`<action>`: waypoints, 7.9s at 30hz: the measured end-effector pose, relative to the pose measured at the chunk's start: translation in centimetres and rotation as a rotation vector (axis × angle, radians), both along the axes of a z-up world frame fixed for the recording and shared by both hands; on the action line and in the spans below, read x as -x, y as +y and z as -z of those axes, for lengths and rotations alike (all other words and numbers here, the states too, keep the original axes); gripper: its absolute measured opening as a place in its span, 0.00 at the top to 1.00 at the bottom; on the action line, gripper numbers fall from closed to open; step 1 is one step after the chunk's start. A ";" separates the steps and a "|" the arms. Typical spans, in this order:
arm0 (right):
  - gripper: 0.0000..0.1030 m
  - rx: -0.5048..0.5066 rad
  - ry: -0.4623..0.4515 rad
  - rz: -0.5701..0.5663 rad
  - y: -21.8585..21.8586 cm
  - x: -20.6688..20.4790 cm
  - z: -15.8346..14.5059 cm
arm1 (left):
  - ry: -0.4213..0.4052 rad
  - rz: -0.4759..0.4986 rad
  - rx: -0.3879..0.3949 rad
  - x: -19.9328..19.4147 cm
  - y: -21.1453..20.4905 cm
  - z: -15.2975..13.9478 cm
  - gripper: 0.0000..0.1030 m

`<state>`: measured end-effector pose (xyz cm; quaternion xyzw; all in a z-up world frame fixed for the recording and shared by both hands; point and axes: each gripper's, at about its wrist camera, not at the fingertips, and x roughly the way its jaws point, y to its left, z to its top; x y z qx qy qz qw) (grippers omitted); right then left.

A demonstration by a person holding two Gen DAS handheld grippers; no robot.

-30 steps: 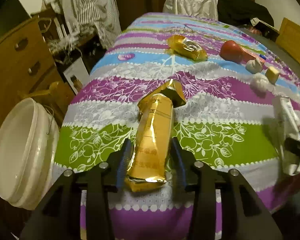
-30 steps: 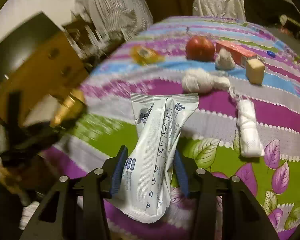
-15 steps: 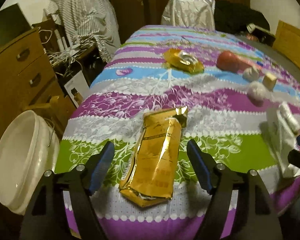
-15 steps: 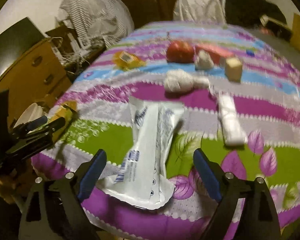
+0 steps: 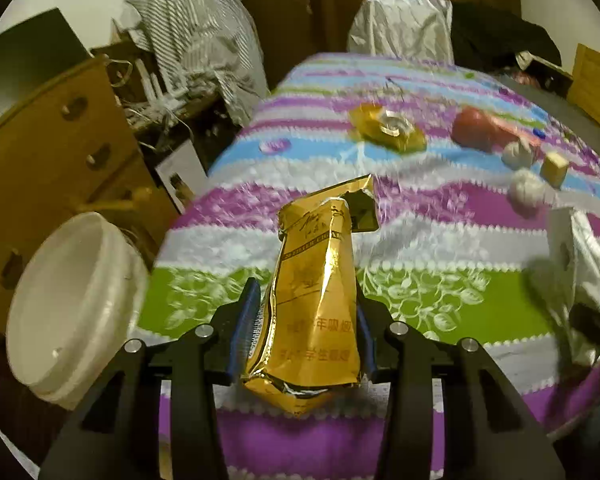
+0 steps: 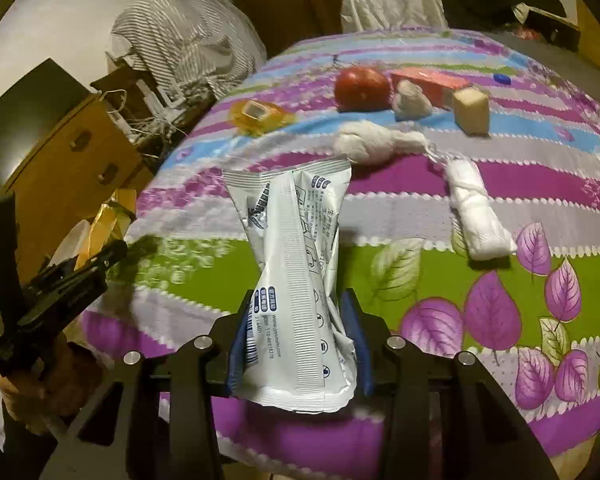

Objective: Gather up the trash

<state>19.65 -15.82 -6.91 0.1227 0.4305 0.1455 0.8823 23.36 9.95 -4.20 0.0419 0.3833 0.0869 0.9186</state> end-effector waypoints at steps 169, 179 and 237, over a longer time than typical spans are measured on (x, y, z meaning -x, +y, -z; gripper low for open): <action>0.46 0.052 -0.204 0.135 -12.7 -1.1 3.1 | 0.030 0.599 0.079 -9.4 -13.2 1.4 0.10; 0.53 0.010 -0.085 0.113 -12.6 -5.4 3.7 | 0.100 0.766 0.139 -15.2 -18.7 3.1 0.29; 0.72 0.123 -0.134 0.022 -6.2 0.0 1.4 | -0.015 -0.060 0.016 -0.8 -0.2 2.0 0.66</action>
